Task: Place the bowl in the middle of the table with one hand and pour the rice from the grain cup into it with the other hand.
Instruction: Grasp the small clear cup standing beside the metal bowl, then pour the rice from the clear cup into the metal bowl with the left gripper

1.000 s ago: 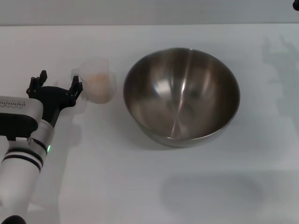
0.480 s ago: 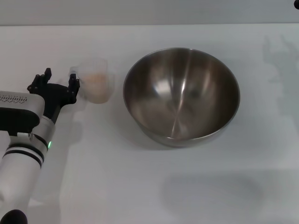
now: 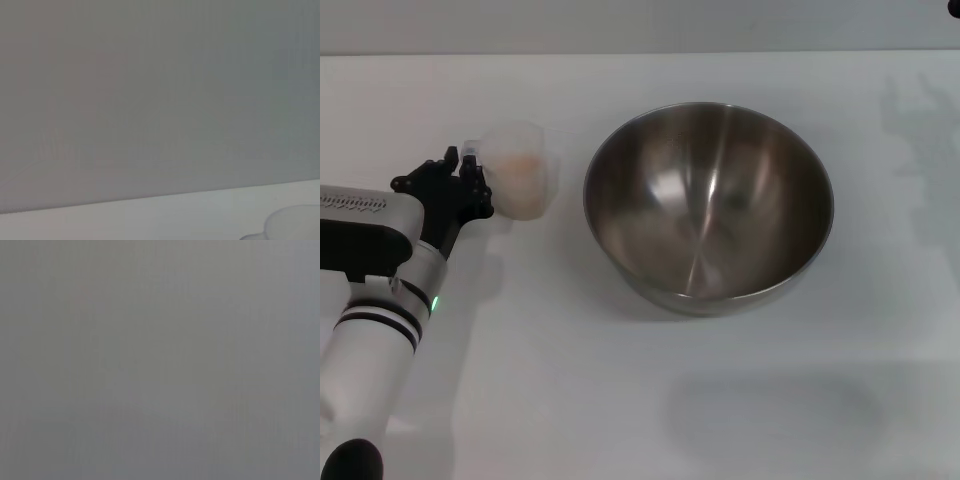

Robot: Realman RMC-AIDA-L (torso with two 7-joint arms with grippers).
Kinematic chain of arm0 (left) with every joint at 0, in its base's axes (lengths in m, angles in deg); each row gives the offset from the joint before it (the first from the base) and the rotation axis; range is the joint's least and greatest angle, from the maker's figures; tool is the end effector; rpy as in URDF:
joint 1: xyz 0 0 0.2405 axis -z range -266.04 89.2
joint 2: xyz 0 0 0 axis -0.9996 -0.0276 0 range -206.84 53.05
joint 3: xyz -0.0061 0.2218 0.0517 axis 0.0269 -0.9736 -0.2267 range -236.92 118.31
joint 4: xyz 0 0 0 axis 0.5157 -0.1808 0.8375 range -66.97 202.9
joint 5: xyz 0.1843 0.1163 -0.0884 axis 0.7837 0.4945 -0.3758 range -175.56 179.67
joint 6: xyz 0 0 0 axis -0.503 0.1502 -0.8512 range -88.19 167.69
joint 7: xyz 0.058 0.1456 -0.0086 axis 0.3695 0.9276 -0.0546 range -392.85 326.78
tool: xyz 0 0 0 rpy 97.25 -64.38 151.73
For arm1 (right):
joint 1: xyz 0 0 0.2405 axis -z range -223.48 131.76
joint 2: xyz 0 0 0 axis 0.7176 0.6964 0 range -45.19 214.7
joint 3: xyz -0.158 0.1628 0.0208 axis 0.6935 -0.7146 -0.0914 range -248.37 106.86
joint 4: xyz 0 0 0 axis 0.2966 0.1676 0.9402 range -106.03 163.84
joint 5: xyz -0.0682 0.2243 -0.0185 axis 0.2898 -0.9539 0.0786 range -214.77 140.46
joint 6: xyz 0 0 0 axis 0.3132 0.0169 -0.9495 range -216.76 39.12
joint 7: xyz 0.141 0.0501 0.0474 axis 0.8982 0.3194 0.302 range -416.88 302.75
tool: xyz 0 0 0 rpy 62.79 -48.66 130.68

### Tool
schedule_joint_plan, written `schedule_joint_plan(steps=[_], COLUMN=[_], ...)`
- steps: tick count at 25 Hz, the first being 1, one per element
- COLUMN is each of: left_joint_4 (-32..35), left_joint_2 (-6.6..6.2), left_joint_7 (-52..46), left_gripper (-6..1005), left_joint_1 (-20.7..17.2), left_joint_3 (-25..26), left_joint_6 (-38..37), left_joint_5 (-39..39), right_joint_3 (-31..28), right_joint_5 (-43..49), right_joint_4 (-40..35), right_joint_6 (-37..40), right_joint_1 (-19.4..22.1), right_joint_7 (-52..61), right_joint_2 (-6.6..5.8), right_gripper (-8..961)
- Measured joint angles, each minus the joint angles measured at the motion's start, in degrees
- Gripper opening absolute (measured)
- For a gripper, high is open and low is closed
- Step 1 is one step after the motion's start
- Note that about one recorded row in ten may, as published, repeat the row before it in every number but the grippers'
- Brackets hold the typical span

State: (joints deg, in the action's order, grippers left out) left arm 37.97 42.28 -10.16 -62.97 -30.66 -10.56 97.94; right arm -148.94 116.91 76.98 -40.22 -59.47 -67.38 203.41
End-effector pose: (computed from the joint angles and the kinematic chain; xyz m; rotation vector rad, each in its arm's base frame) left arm -0.2782 0.3439 -0.0956 -1.7031 -0.6491 -0.4477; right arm 0.2360 0.3932 0.0467 -1.4368 0.3063 0.7195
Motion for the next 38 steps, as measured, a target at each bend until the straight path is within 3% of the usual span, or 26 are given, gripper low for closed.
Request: schedule_joint_plan(steps=[4, 12, 20, 23, 27, 30, 38], left_joint_4=[0.19, -0.13, 0.08, 0.19, -1.07, -2.96, -4.24], left_joint_2=[0.00, 0.00, -0.29, -0.42, -0.09, -0.01, 0.00], left_joint_7=[-1.44, -1.94, 2.63, 7.32, 20.98, 33.94, 53.02], left_gripper=[166, 16, 18, 19, 20, 21, 23], left_joint_1=[0.74, 0.65, -0.18, 0.02, 0.53, 0.82, 0.79], left_joint_3=[0.00, -0.02, -0.23, -0.18, -0.27, -0.72, -1.97], left_joint_6=[0.88, -0.01, -11.99, -16.54, -20.84, -21.69, -20.36], left_joint_5=[0.04, 2.17, 6.25, 9.03, 14.12, 19.82, 30.46], right_joint_3=[-0.03, -0.74, -1.45, -1.77, -2.21, -2.30, -2.75], right_joint_5=[0.00, 0.00, 0.00, 0.00, 0.00, -0.13, -0.24], right_joint_4=[0.00, -0.66, -2.81, -3.53, -6.68, -8.95, -11.83], right_joint_6=[0.00, 0.00, 0.37, 0.66, 2.42, 3.62, 5.65], right_joint_1=[-0.02, -0.21, -1.32, -1.70, -3.36, -4.42, -5.97], right_joint_7=[-0.06, -0.08, 0.29, 0.09, 0.22, 0.34, 0.36], right_joint_2=[-0.11, -0.04, 0.12, 0.11, 0.09, 0.09, 0.16], right_gripper=[411, 412, 411, 412, 412, 412, 411])
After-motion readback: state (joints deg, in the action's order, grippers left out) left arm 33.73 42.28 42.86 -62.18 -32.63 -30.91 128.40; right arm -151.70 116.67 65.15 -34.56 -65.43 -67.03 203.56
